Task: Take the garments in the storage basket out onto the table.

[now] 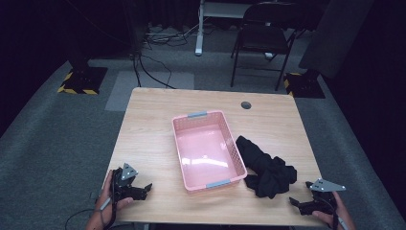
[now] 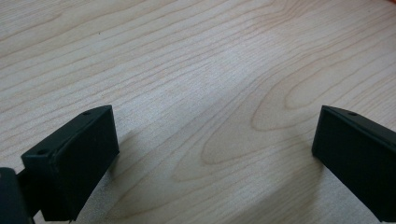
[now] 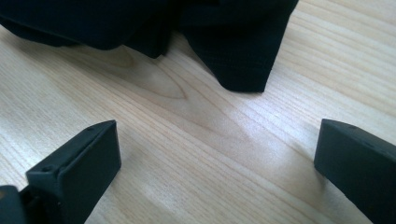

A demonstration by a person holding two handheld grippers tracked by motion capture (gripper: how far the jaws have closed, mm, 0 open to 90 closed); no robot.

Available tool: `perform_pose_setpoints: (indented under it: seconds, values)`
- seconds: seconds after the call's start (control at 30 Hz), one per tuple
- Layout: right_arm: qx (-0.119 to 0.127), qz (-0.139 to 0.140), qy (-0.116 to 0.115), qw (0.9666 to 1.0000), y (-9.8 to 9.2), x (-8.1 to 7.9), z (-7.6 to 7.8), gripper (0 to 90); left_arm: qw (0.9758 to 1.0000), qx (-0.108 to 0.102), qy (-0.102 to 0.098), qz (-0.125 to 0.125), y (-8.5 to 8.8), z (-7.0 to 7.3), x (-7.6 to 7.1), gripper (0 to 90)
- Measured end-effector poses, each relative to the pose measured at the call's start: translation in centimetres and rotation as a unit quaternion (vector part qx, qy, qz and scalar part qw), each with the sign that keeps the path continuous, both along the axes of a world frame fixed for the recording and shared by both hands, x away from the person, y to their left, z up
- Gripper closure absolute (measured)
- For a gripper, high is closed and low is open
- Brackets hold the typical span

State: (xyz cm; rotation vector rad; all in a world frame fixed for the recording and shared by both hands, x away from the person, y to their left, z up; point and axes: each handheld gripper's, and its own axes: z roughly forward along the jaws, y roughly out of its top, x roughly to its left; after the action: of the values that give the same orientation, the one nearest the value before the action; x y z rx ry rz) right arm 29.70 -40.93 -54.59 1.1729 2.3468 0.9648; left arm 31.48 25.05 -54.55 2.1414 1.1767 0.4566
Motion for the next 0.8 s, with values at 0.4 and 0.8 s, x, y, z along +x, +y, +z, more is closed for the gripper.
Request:
perform_pose_setpoints:
  seconds: [0.4,0.8]
  values:
    - [0.004,-0.005,-0.003,1.0000,-0.32,0.03,-0.09,0.5,1.0000,0.000,0.000,0.000,0.00,0.00,0.00,0.0]
    - [0.004,-0.005,-0.004,1.0000,-0.33,0.03,-0.11,0.5,1.0000,0.000,0.000,0.000,-0.01,-0.01,0.00,0.0]
